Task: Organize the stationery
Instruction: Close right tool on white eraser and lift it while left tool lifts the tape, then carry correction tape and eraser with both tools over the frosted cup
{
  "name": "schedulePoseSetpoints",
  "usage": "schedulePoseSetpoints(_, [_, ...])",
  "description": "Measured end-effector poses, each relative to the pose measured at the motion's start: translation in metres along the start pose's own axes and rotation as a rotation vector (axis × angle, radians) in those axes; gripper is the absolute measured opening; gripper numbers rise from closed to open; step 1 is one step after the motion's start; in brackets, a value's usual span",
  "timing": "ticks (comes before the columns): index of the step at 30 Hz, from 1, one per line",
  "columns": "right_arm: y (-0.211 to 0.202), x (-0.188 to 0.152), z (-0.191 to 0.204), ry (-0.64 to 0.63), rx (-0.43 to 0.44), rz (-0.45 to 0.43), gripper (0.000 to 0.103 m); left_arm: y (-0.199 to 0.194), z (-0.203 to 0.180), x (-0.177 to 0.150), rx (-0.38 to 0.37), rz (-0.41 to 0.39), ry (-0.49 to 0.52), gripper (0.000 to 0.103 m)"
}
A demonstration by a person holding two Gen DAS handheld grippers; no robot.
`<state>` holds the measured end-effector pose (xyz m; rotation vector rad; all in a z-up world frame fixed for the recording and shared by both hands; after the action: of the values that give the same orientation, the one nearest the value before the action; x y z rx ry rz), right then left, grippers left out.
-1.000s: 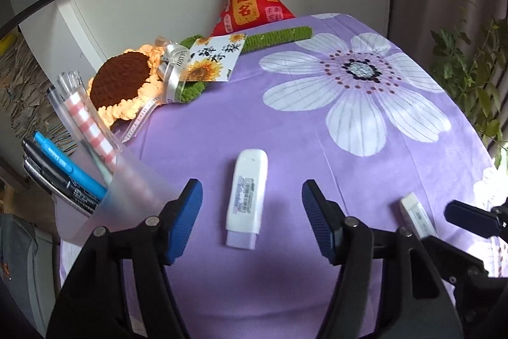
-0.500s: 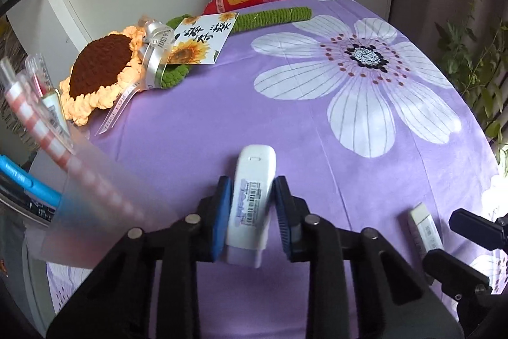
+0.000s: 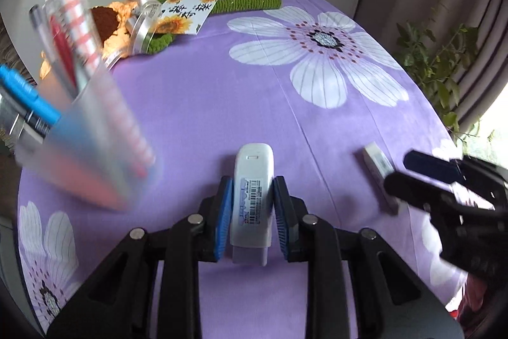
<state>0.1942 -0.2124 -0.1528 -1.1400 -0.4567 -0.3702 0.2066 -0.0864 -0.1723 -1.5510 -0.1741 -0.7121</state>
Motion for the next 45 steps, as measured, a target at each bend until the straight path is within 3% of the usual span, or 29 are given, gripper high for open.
schedulePoseSetpoints(10, [0.007,0.000,0.010,-0.039,-0.057,0.022,0.039,-0.022,0.004,-0.040,0.064,0.005,0.062,0.026])
schedulePoseSetpoints(21, [0.027,0.007,0.015,-0.059,-0.202,0.104,0.039,-0.014,0.002,-0.028,0.085,0.012,0.077,0.030])
schedulePoseSetpoints(24, [0.031,0.008,0.018,-0.077,-0.243,0.123,0.039,-0.010,0.002,-0.024,0.077,0.019,0.071,0.026])
schedulePoseSetpoints(25, [0.031,0.009,0.018,-0.076,-0.254,0.125,0.034,-0.009,0.002,-0.023,0.070,0.024,0.067,0.024])
schedulePoseSetpoints(26, [0.032,0.010,0.017,-0.076,-0.265,0.128,0.022,-0.010,0.002,-0.024,0.060,0.028,0.060,0.024])
schedulePoseSetpoints(27, [0.031,0.010,0.017,-0.073,-0.267,0.132,0.018,-0.013,0.004,-0.024,0.044,0.023,0.045,0.024])
schedulePoseSetpoints(35, [0.000,0.014,0.029,-0.023,-0.166,0.074,0.018,-0.054,0.021,-0.016,0.010,-0.102,-0.014,0.023])
schedulePoseSetpoints(45, [-0.023,0.009,0.050,-0.045,-0.128,0.027,0.018,-0.072,0.034,-0.021,-0.019,-0.138,-0.067,0.023])
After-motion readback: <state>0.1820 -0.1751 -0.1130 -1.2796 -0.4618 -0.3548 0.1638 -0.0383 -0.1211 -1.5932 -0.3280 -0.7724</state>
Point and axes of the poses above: each gripper's, at about its wrist camera, not at the fingertips, and y roughly the way its jaws point, z to its left, x to its top, the point moved 8 cm from there along y, roughly the way its jaws point, and after that the axes turned 8 degrees about y, right-handed, at the moved point
